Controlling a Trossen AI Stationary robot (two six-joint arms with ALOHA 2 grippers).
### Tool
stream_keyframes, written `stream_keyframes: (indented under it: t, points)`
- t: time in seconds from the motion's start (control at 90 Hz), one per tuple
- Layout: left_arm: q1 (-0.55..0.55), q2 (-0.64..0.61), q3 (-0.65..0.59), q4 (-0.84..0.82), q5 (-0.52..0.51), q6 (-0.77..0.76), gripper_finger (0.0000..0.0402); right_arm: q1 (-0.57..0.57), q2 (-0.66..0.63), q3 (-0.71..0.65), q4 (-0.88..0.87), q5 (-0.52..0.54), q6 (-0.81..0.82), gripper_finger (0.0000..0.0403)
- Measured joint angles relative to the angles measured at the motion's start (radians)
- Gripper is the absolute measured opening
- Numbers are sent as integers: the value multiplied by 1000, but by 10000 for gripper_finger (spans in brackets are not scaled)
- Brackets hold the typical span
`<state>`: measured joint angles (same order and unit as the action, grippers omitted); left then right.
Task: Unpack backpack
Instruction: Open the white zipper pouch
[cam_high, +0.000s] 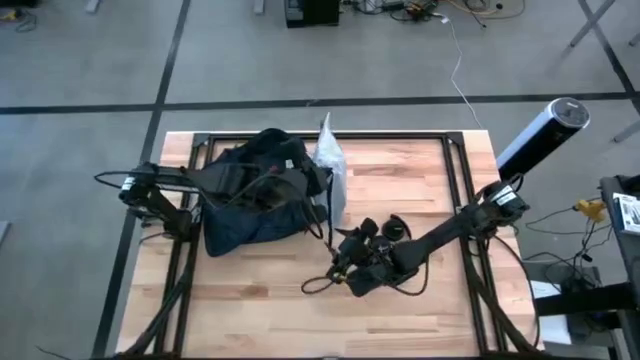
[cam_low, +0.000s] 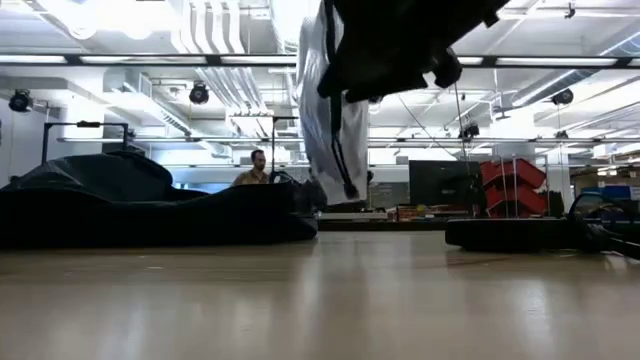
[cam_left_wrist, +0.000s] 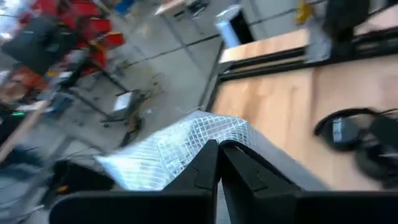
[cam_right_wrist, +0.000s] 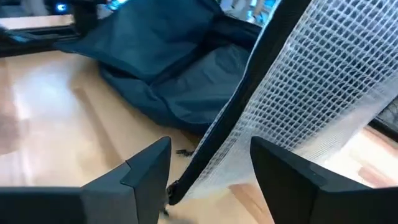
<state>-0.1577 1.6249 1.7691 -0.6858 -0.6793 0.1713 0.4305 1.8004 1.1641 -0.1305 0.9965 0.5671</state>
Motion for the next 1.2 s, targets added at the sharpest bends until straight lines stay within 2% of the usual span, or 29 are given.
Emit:
stream_keyframes:
  t: [0.067, 0.189, 0.278, 0.356, 0.456, 0.511, 0.622, 0.811, 1.022, 1.2]
  points:
    - [-1, 10, 8, -6, 36, -5, 0, -21, 0, -1, -33, -1, 22, 206]
    - [-1, 13, 9, -32, 41, -30, 0, -50, 1, -5, -76, 34, 45, 204]
    - [-1, 12, 6, -57, 41, -54, 0, -65, 1, -6, -138, 52, 70, 184]
    - [-1, 12, 4, -91, 42, -65, 0, -76, 1, -6, -214, 52, 98, 138]
    - [-1, 12, 4, -128, 42, -81, 0, -76, 1, -6, -289, 50, 111, 41]
    - [3, 12, 4, -155, 42, -85, 0, -73, -5, -6, -319, 28, 92, 15]
    - [19, 12, -17, -187, 38, -84, 0, -55, -41, 4, -373, -80, 44, 9]
    - [76, 9, -80, -272, 27, -79, 4, -4, -180, 24, -509, -173, -23, 1]
    - [130, 3, -166, -287, 46, -72, 26, 5, -380, 28, -634, -205, -141, 1]
    - [133, 0, -199, -291, 163, -39, 48, -14, -508, 19, -654, -203, -261, 0]
